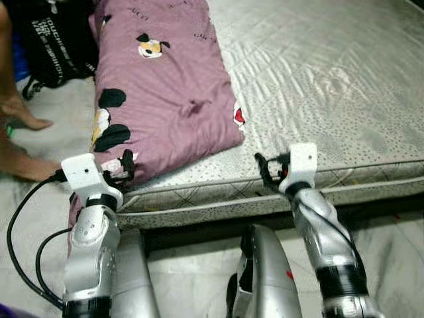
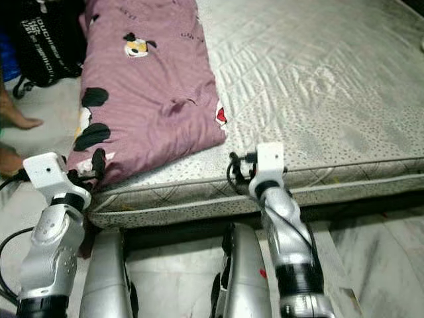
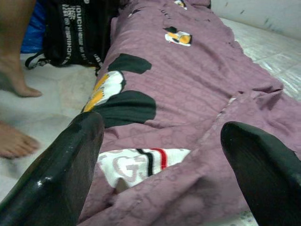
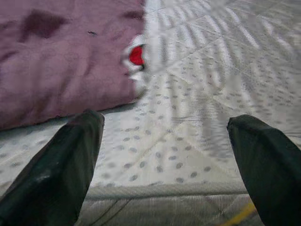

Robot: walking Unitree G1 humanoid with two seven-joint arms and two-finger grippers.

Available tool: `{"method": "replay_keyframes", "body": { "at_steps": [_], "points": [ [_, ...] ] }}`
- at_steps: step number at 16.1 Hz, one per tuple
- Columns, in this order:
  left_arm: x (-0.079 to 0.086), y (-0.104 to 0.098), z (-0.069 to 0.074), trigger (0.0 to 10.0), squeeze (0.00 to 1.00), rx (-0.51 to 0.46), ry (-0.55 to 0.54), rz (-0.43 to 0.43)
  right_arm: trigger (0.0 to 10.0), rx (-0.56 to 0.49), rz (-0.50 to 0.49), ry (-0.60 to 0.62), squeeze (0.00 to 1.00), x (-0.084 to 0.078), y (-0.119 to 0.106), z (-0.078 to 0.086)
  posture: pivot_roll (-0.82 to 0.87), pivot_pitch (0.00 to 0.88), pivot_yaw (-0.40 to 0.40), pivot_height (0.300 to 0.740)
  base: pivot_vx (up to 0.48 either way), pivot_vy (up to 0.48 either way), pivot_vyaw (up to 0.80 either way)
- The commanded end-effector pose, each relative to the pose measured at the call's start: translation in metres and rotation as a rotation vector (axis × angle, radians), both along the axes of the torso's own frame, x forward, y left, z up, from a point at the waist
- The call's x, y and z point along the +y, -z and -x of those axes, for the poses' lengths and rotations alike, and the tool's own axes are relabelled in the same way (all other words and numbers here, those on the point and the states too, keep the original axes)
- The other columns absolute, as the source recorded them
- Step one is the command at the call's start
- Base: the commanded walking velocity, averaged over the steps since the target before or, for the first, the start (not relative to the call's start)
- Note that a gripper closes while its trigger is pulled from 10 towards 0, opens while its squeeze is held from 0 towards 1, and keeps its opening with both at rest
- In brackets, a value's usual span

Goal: Clean up the room

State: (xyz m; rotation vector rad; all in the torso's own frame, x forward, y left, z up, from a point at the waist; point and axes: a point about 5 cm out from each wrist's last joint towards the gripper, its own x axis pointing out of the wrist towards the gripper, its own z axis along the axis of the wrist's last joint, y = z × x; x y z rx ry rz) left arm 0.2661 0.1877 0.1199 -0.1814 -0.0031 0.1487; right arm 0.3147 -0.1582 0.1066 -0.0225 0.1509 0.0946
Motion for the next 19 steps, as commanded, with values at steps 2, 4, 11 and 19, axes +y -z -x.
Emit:
{"method": "replay_keyframes", "body": {
  "at_steps": [2, 4, 11, 19],
  "points": [
    [-0.006, -0.004, 0.008, 10.0, 0.0, 0.015, 0.016, -0.016, 10.0, 0.02, 0.021, 0.075, 0.0, -0.015, 0.003, -0.006, 0.07, 0.18, -0.062, 0.519, 0.0, 0.0, 0.0],
    [-0.011, -0.005, 0.011, 10.0, 0.0, 0.021, 0.046, -0.033, 10.0, 0.017, 0.018, 0.115, 0.0, -0.02, 0.002, -0.01, 0.08, 0.187, -0.063, 0.519, 0.0, 0.0, 0.0],
    [-0.015, -0.014, -0.001, 10.0, 0.0, 0.022, 0.056, -0.02, 10.0, 0.002, -0.008, 0.171, 0.0, -0.024, -0.003, -0.025, 0.07, 0.209, -0.052, 0.519, 0.0, 0.0, -0.52],
    [0.001, -0.022, -0.034, 10.0, 0.0, -0.018, -0.101, -0.049, 10.0, 0.018, 0.034, 0.172, 0.0, -0.034, 0.012, -0.001, 0.03, 0.199, -0.062, 0.519, 0.0, 0.0, 0.0]
  ]
}}
